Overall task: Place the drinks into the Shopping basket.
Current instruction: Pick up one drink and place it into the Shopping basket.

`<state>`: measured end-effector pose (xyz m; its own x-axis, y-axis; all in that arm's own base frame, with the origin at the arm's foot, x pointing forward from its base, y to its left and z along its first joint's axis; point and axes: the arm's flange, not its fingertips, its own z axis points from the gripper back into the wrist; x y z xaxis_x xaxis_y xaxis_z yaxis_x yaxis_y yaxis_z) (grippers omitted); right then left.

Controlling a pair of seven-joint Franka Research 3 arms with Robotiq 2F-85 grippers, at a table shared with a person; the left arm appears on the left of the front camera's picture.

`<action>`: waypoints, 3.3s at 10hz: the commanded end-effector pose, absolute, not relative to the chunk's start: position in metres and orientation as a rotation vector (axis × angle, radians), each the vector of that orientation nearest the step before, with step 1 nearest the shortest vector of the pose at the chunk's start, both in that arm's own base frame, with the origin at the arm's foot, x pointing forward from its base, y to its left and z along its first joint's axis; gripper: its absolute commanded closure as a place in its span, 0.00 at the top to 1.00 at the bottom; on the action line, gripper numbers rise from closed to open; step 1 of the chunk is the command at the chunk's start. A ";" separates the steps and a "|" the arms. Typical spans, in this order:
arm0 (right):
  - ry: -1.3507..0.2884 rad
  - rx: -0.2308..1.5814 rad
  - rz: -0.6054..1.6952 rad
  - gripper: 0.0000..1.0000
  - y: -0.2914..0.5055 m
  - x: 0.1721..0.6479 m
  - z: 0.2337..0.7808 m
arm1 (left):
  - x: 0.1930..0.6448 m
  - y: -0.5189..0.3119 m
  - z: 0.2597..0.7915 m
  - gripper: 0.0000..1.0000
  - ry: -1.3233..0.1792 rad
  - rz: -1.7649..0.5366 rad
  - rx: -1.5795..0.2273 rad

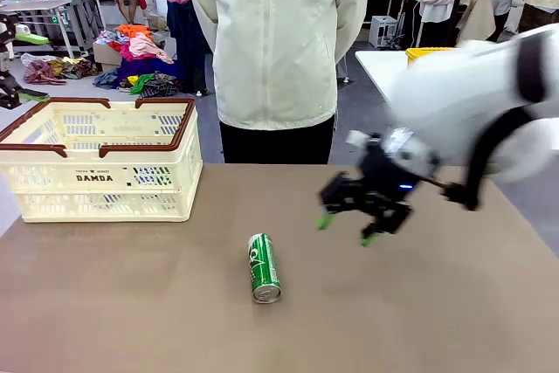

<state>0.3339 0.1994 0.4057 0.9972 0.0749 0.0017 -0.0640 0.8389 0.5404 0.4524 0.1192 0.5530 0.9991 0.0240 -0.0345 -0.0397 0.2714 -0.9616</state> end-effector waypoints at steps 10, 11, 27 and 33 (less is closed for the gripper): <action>0.060 1.148 0.067 1.00 0.022 0.342 0.449 | 0.450 0.118 0.554 1.00 0.010 0.044 -1.292; -0.028 1.278 0.038 1.00 -0.027 0.322 0.476 | 0.450 0.118 0.554 1.00 0.010 0.044 -1.292; -0.319 1.548 -0.100 1.00 -0.190 0.228 0.475 | 0.389 -0.013 0.613 1.00 -0.032 0.031 -0.779; -0.319 1.548 -0.100 1.00 -0.190 0.228 0.475 | 0.331 -0.214 0.529 1.00 -0.067 -0.162 -0.140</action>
<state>0.2298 -0.1896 0.4686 0.9551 -0.2546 0.1513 -0.1435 0.0490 0.9884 0.3130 -0.2104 0.5357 0.9777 -0.2021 0.0575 0.2091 0.9630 -0.1699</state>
